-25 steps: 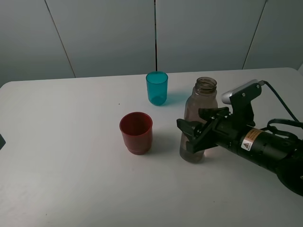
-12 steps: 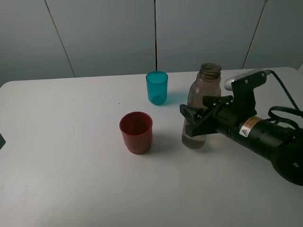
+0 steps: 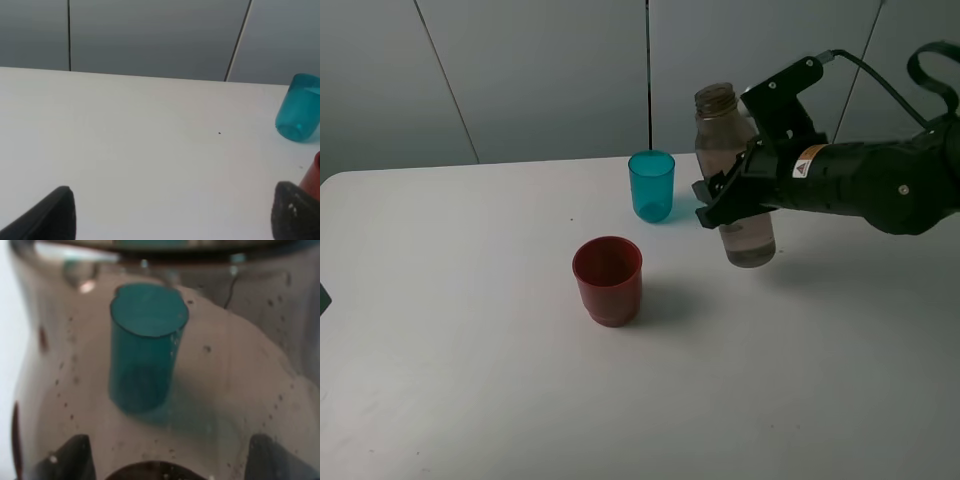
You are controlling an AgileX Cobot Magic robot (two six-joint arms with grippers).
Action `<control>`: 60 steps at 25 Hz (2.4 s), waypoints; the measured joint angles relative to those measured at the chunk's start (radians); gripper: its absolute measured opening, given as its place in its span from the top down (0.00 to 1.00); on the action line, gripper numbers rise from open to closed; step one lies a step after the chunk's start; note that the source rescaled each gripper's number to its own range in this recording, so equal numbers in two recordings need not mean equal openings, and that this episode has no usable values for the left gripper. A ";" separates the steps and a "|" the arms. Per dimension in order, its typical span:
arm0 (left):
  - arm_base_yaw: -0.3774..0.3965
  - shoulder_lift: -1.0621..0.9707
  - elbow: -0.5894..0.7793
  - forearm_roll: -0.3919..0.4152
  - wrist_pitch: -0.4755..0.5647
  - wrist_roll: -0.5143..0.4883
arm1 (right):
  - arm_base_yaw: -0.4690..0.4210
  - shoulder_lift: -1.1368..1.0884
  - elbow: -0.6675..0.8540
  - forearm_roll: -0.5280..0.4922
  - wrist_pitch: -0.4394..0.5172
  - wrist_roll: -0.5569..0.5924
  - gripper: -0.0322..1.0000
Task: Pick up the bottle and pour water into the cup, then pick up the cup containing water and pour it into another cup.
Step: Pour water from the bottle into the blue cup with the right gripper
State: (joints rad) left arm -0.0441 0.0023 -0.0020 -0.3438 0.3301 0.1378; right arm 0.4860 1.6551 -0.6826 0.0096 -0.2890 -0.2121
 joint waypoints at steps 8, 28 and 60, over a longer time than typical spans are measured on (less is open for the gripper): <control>0.000 0.000 0.000 0.000 0.000 0.002 | -0.094 0.034 -0.228 -0.055 0.218 -0.113 0.97; 0.000 0.000 0.000 0.000 0.000 0.004 | -0.126 0.325 -0.501 0.050 0.315 -0.717 0.97; 0.000 0.000 0.000 0.000 0.000 0.004 | -0.109 0.473 -0.559 0.481 -0.083 -1.602 0.97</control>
State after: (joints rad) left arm -0.0441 0.0023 -0.0020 -0.3438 0.3301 0.1416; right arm 0.3774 2.1282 -1.2419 0.4907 -0.3718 -1.8142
